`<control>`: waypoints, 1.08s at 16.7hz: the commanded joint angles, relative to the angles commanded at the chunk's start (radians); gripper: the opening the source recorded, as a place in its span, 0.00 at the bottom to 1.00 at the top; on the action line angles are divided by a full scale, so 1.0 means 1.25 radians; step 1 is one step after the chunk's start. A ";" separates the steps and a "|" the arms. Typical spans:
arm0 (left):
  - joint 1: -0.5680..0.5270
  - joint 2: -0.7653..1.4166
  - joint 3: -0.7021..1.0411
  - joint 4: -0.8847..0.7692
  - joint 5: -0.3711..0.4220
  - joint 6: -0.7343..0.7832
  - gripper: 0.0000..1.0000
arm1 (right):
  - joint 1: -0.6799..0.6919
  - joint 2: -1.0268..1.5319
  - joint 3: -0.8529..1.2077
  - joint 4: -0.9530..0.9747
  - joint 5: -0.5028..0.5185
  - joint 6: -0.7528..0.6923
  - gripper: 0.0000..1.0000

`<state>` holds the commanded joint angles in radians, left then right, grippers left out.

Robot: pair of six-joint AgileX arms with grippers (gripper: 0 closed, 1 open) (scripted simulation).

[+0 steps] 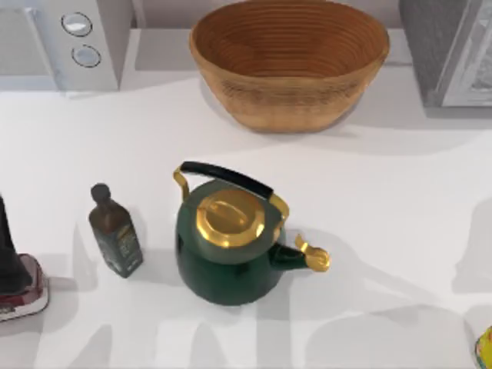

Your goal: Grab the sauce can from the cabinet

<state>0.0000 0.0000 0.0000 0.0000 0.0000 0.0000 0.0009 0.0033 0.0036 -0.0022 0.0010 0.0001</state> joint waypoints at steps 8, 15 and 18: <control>0.000 0.000 0.000 0.000 0.000 0.000 1.00 | -0.002 0.025 -0.002 0.017 -0.009 0.001 0.00; 0.000 0.000 0.000 0.000 0.000 0.000 1.00 | -0.043 0.315 0.028 0.258 -0.141 0.004 0.00; 0.000 0.000 0.000 0.000 0.000 0.000 1.00 | -0.065 0.504 0.054 0.426 -0.235 0.006 0.00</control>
<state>0.0000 0.0000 0.0000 0.0000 0.0000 0.0000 -0.0808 0.6338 0.0713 0.5307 -0.2927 0.0076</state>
